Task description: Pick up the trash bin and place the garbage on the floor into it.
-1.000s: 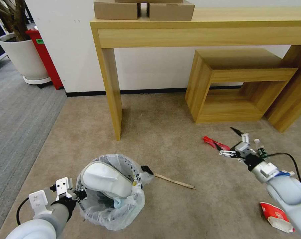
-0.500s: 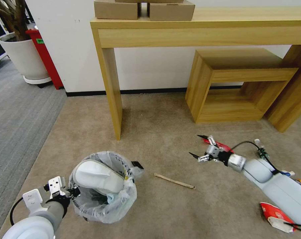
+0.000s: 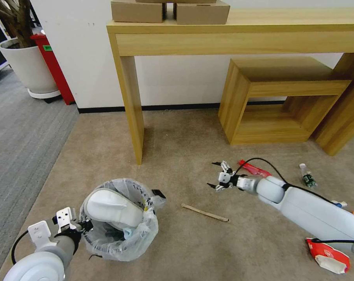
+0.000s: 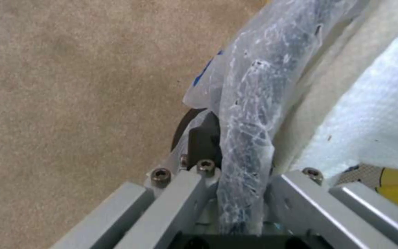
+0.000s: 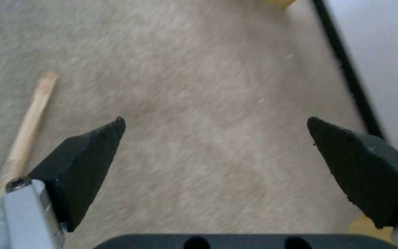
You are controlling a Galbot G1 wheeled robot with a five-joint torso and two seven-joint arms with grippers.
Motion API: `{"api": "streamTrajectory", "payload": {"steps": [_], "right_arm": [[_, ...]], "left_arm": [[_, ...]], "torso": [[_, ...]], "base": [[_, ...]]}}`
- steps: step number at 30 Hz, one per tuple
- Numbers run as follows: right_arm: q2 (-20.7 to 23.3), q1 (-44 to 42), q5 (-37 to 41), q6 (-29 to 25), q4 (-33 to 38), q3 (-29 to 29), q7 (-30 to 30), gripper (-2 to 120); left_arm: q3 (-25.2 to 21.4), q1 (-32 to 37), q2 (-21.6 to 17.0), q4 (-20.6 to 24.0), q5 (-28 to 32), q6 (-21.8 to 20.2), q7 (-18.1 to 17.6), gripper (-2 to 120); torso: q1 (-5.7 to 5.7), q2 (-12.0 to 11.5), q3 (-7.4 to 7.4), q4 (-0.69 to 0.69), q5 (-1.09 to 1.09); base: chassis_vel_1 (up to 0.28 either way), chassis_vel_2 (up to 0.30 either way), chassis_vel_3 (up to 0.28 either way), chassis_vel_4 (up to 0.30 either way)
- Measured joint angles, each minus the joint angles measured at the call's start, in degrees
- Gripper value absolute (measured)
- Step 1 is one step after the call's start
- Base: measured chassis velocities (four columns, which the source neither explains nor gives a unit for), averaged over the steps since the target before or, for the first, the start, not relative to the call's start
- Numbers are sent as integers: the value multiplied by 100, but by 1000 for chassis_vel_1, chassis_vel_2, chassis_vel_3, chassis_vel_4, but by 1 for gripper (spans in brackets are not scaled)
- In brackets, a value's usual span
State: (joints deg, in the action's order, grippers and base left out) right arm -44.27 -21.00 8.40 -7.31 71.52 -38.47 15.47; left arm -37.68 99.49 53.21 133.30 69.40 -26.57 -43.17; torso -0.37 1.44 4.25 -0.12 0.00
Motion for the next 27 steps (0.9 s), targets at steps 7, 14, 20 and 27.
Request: {"api": "streamTrajectory", "payload": {"steps": [7,14,20,27], "right_arm": [[-20,348,273,177,-46,-487,513,100],[-35,553,1341,1164,144,-672,968,100],[-263,401,1282,1386,-350,-625,1134,100],[-411,52,1244,1234,-702,-539,1289,100]], "left_arm": [[75,10,1,-27,-81,7,0,0],[107,64,35,-54,-152,6,7,0],[144,86,85,-67,-214,6,6,0],[207,88,98,-122,-288,3,6,0]], "torso": [[0,0,0,0,0],[0,0,-1,0,1],[0,0,-1,0,-1],[0,0,-1,0,-1]], "base": [[0,0,0,0],[0,0,0,0],[0,0,0,0],[0,0,0,0]]}}
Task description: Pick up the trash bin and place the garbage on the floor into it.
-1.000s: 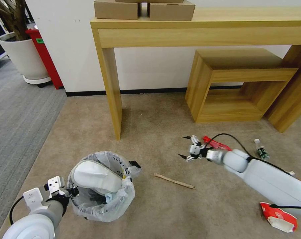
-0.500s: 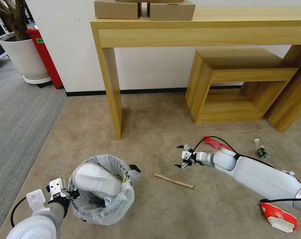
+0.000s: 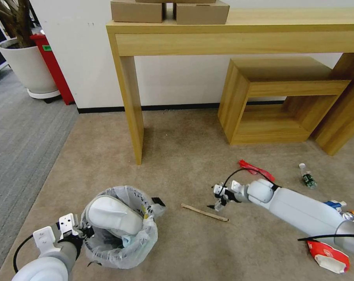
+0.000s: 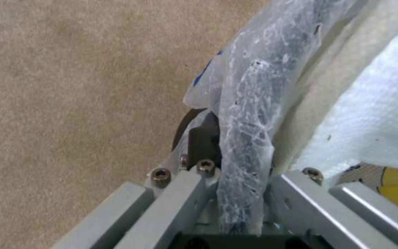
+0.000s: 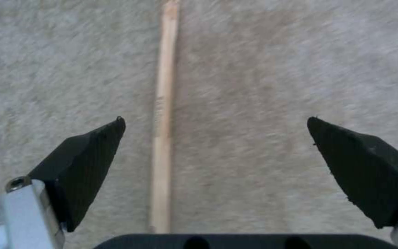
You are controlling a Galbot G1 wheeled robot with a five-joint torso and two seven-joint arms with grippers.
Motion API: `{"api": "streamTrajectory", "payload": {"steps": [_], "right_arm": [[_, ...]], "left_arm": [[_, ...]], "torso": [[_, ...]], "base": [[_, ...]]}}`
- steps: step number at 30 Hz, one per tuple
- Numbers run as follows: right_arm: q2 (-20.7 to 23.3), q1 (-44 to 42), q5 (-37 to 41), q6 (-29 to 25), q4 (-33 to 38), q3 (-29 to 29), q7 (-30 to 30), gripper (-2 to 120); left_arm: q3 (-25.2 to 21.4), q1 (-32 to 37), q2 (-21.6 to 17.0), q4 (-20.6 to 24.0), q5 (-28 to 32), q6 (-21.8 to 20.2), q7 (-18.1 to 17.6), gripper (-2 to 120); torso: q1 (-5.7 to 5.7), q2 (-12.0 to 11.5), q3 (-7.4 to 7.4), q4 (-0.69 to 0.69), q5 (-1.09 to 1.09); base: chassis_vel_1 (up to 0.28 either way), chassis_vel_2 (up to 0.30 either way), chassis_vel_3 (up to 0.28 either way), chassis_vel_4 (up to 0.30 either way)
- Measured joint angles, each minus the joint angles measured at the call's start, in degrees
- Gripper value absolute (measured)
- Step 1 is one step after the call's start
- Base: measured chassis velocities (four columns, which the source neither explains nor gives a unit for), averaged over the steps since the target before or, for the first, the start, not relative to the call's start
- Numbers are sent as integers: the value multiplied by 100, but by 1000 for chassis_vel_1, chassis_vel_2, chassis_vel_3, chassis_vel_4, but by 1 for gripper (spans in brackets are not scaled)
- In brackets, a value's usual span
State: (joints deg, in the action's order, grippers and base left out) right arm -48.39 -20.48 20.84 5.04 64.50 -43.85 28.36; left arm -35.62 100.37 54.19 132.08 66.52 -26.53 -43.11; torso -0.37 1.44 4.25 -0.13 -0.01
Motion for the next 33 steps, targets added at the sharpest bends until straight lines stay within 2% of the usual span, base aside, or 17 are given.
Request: {"api": "streamTrajectory", "payload": {"steps": [7,33], "right_arm": [[-210,-402,-65,-42,-303,237,-56,100],[-736,-744,-63,-263,-1322,772,82,100]], "left_arm": [[127,-20,46,-81,-94,-1,12,0],[86,76,-127,13,25,-7,-21,0]], "torso": [[1,0,0,0,1],[0,1,0,1,0]], "base": [[0,0,0,0],[0,0,0,0]]}}
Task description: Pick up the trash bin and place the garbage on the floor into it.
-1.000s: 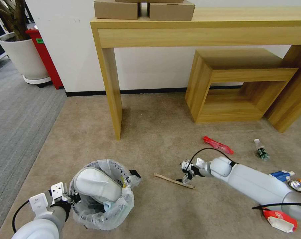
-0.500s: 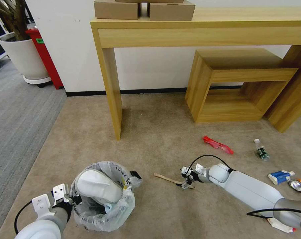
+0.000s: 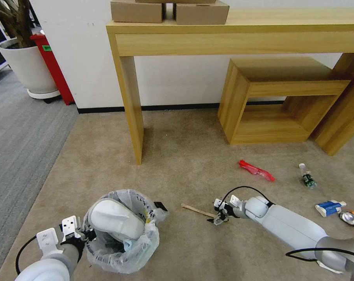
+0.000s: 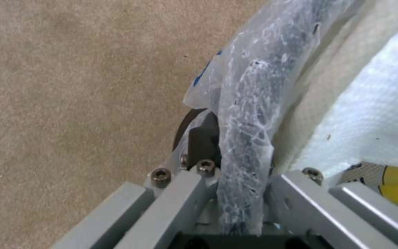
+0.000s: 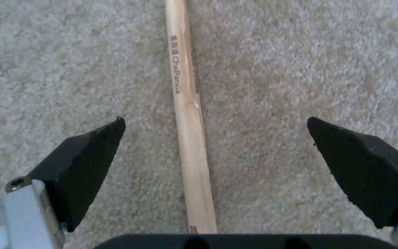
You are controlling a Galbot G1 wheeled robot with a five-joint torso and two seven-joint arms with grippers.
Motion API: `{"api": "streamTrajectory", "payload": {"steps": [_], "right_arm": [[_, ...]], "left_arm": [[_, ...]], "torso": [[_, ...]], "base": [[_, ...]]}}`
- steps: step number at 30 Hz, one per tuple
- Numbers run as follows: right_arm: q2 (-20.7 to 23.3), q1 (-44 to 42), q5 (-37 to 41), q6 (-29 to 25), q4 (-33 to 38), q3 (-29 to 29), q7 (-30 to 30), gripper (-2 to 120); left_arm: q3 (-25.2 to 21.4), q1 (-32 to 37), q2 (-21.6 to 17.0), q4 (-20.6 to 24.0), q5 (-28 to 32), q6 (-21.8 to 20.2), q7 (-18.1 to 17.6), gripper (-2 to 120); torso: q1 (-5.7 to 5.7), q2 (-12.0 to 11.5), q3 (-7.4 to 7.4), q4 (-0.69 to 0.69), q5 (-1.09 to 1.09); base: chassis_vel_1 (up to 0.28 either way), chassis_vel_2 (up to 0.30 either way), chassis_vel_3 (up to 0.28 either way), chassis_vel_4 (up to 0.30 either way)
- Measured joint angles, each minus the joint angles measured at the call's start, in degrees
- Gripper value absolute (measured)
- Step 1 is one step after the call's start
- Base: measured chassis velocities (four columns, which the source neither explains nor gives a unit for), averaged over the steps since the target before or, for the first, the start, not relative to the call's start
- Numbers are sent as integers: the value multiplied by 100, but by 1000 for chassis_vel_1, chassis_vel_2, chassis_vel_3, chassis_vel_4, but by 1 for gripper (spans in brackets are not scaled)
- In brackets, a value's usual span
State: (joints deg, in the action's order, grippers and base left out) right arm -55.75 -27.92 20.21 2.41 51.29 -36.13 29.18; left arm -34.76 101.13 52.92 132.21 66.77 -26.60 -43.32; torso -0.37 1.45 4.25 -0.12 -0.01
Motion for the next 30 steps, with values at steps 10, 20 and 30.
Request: {"api": "streamTrajectory", "payload": {"steps": [10,20,30], "right_arm": [[-86,-51,-21,-108,-207,138,21,100],[-242,-100,-132,-263,-410,246,62,100],[-412,-108,-205,-379,-570,193,89,100]], "left_arm": [[102,41,34,-10,-111,1,5,0],[188,84,83,-23,-249,28,12,0],[233,79,83,-1,-261,28,22,0]], "torso": [[0,0,0,0,0],[0,0,0,0,0],[0,0,0,-1,2]], "base": [[0,0,0,0],[0,0,0,0],[0,0,0,0]]}}
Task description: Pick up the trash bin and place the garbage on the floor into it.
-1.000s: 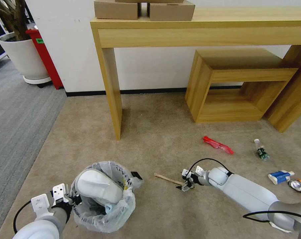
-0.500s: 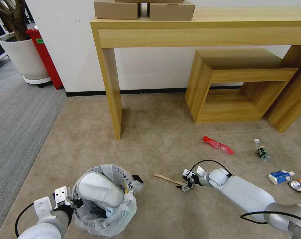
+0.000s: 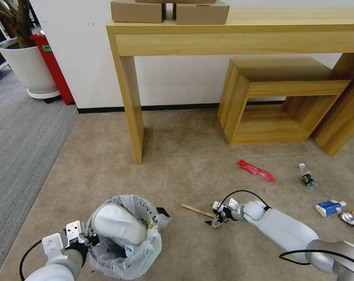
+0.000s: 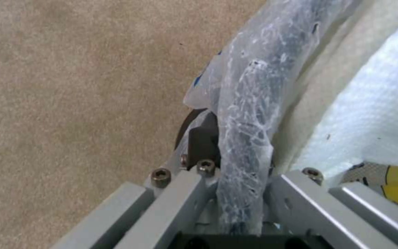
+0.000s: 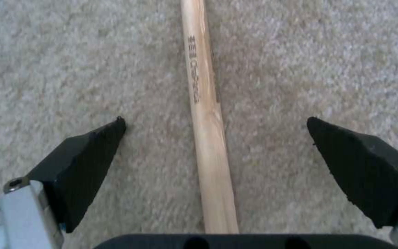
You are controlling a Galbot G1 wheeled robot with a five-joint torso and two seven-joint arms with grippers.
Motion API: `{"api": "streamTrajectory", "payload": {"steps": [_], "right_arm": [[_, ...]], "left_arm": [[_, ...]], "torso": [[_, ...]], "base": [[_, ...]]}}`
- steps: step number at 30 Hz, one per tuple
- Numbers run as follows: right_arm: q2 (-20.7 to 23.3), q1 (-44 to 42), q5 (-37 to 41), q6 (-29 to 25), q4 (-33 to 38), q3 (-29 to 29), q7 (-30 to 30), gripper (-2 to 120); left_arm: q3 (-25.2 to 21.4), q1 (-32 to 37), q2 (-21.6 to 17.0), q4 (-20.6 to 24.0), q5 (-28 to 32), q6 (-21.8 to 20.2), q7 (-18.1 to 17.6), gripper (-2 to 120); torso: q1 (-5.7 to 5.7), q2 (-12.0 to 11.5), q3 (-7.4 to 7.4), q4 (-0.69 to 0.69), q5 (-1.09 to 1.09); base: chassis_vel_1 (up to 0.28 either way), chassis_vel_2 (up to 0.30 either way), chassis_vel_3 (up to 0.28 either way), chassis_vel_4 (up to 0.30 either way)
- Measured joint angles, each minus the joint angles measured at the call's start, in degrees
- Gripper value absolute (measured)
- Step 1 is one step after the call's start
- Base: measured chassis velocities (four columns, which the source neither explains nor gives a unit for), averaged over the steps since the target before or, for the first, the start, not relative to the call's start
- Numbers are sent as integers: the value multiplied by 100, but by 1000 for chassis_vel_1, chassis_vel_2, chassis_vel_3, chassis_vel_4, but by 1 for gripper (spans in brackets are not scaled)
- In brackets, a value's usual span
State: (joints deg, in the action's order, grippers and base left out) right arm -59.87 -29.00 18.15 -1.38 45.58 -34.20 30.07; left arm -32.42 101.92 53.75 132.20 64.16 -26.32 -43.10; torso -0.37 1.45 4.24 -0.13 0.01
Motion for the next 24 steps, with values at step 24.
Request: {"api": "streamTrajectory", "payload": {"steps": [24], "right_arm": [[-224,-85,-17,-155,-223,127,205,100]], "left_arm": [[119,8,-21,-24,-48,16,-11,0]], "torso": [[0,-1,0,1,-2]], "base": [[0,0,0,0]]}}
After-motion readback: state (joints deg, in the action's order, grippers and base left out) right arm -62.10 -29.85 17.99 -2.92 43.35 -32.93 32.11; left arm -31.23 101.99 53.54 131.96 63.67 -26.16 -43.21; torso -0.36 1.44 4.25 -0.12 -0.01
